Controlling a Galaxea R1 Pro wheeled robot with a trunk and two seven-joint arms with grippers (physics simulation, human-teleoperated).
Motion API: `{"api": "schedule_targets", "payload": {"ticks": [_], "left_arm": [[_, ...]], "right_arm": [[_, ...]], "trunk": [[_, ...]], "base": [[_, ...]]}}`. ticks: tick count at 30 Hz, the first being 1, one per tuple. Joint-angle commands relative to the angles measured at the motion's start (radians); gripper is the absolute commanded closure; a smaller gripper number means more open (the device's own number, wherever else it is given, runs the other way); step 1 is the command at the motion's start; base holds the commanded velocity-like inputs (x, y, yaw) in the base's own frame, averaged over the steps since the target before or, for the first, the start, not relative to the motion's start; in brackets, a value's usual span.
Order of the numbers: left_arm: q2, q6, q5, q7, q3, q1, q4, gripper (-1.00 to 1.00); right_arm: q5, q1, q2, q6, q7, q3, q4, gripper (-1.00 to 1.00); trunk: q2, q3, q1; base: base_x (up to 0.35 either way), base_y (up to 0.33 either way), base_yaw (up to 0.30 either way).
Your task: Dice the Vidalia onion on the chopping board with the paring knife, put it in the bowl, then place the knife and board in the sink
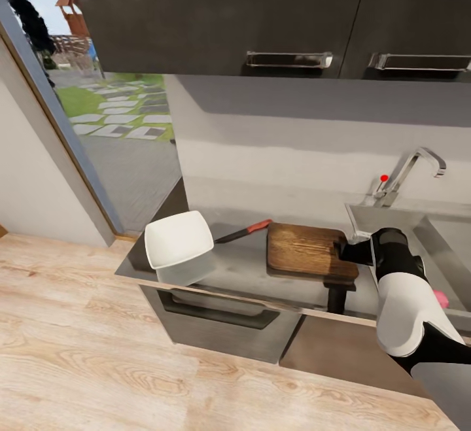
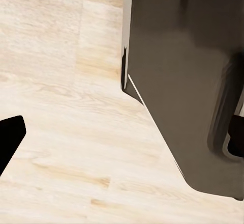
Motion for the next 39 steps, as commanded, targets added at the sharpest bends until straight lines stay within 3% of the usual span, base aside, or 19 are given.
{"api": "schedule_targets", "payload": {"ticks": [1, 39], "left_arm": [[0.0, -0.002, 0.01, -0.001, -0.006, 0.0, -0.001, -1.0], [0.0, -0.002, 0.01, -0.001, -0.007, 0.0, 0.001, -1.0]], "right_arm": [[0.009, -0.001, 0.001, 0.002, 0.01, -0.004, -0.001, 1.0], [0.011, -0.001, 0.001, 0.002, -0.018, -0.004, 0.039, 1.0]], "trunk": [[-0.002, -0.002, 0.001], [-0.002, -0.005, 0.001]], "base": [[0.0, 0.0, 0.0], [0.0, 0.0, 0.0]]}}
